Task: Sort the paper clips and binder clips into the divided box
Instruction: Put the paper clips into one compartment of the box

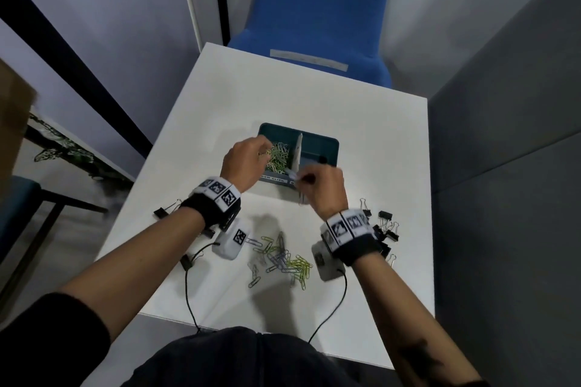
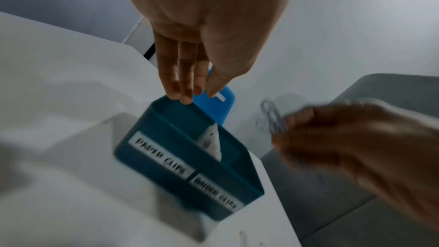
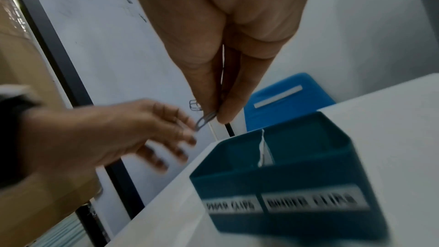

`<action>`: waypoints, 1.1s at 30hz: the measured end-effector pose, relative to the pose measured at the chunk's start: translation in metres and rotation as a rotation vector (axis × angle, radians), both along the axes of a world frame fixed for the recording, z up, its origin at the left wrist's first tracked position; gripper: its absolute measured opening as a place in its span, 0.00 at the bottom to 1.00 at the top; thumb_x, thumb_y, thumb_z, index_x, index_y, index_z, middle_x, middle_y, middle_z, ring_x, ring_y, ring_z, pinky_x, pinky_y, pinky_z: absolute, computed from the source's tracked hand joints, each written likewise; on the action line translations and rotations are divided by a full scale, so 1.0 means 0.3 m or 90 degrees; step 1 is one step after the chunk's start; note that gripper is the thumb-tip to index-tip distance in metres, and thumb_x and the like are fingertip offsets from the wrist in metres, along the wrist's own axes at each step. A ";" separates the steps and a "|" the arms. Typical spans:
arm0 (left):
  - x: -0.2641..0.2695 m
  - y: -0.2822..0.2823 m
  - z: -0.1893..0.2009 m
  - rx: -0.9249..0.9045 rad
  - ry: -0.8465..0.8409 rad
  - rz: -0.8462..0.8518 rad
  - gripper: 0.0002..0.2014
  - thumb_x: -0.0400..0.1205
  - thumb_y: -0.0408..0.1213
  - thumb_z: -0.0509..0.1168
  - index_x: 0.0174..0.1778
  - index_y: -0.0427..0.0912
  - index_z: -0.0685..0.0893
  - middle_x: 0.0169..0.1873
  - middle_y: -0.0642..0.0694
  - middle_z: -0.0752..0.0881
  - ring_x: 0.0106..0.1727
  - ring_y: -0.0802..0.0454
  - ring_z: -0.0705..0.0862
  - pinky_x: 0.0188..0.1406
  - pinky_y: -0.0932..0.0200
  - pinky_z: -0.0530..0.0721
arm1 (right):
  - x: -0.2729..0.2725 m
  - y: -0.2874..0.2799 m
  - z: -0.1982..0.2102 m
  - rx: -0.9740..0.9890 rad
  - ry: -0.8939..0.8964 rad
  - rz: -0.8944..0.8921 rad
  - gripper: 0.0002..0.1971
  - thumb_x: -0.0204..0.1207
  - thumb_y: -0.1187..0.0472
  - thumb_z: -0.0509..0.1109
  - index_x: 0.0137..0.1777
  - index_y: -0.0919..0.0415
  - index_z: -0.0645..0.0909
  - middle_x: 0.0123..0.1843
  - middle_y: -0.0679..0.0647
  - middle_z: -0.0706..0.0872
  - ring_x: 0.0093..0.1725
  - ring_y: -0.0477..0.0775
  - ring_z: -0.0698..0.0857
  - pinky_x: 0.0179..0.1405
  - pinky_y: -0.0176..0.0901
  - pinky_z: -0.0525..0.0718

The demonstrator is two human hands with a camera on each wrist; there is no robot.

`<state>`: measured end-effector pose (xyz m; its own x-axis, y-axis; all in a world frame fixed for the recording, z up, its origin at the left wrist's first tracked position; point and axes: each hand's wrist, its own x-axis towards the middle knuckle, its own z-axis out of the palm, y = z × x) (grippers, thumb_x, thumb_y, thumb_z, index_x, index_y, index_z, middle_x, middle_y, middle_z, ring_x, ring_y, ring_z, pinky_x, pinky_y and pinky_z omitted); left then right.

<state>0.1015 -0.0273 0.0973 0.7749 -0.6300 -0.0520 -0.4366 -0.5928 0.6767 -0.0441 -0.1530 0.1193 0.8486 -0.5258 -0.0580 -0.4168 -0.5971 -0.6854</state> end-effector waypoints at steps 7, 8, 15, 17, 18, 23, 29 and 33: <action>-0.201 0.214 -0.200 0.231 0.063 -0.127 0.14 0.83 0.35 0.62 0.64 0.44 0.80 0.59 0.43 0.84 0.55 0.44 0.84 0.51 0.52 0.83 | 0.218 -0.048 0.015 -0.013 0.053 -0.008 0.15 0.72 0.59 0.78 0.59 0.58 0.85 0.51 0.55 0.90 0.50 0.54 0.87 0.56 0.48 0.86; -0.237 0.244 -0.231 0.301 0.077 -0.164 0.17 0.83 0.37 0.61 0.68 0.43 0.76 0.62 0.43 0.81 0.60 0.43 0.81 0.54 0.48 0.82 | 0.206 -0.037 0.006 -0.041 0.054 0.008 0.15 0.73 0.57 0.77 0.59 0.58 0.85 0.51 0.55 0.89 0.49 0.54 0.87 0.54 0.47 0.86; -0.422 0.346 -0.345 0.343 0.056 -0.232 0.24 0.80 0.32 0.63 0.73 0.35 0.68 0.64 0.38 0.71 0.61 0.39 0.77 0.48 0.46 0.81 | -0.115 0.108 -0.293 -0.054 0.180 0.115 0.11 0.76 0.55 0.72 0.56 0.55 0.85 0.51 0.55 0.88 0.45 0.56 0.87 0.46 0.46 0.86; -0.455 0.350 -0.353 0.321 0.026 -0.268 0.26 0.77 0.30 0.65 0.72 0.33 0.70 0.61 0.37 0.73 0.56 0.37 0.79 0.41 0.46 0.82 | -0.197 0.142 -0.380 -0.040 0.267 0.164 0.19 0.75 0.57 0.71 0.66 0.56 0.80 0.62 0.58 0.82 0.56 0.61 0.84 0.52 0.51 0.84; -0.468 0.351 -0.355 0.319 0.010 -0.285 0.27 0.75 0.31 0.68 0.70 0.33 0.72 0.60 0.37 0.75 0.55 0.38 0.80 0.37 0.48 0.82 | -0.227 0.160 -0.406 -0.040 0.291 0.189 0.23 0.75 0.58 0.71 0.70 0.57 0.76 0.67 0.59 0.77 0.62 0.63 0.79 0.53 0.54 0.84; -0.502 0.343 -0.337 0.301 -0.009 -0.356 0.26 0.78 0.36 0.67 0.71 0.36 0.71 0.62 0.40 0.74 0.59 0.42 0.76 0.45 0.51 0.81 | -0.305 0.257 -0.452 -0.115 0.254 0.285 0.27 0.67 0.58 0.76 0.66 0.57 0.76 0.69 0.58 0.77 0.62 0.67 0.78 0.44 0.57 0.86; -0.463 0.416 -0.344 0.260 0.028 -0.321 0.28 0.80 0.43 0.66 0.76 0.42 0.68 0.65 0.44 0.71 0.63 0.45 0.75 0.43 0.49 0.84 | -0.414 0.251 -0.420 -0.109 0.154 0.177 0.20 0.65 0.63 0.79 0.58 0.57 0.82 0.58 0.59 0.83 0.53 0.62 0.82 0.41 0.50 0.85; -0.434 0.462 -0.350 0.301 0.087 -0.305 0.46 0.76 0.50 0.72 0.83 0.40 0.52 0.67 0.44 0.64 0.59 0.49 0.74 0.39 0.59 0.77 | -0.535 0.207 -0.409 -0.010 0.235 0.081 0.26 0.70 0.54 0.77 0.67 0.52 0.76 0.59 0.55 0.76 0.46 0.55 0.81 0.36 0.40 0.77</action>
<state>-0.0288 0.1112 -0.0079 0.3828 -0.7875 -0.4830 -0.6538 -0.6003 0.4606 -0.2048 -0.0908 -0.0033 0.8309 -0.4204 -0.3645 -0.5552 -0.6698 -0.4930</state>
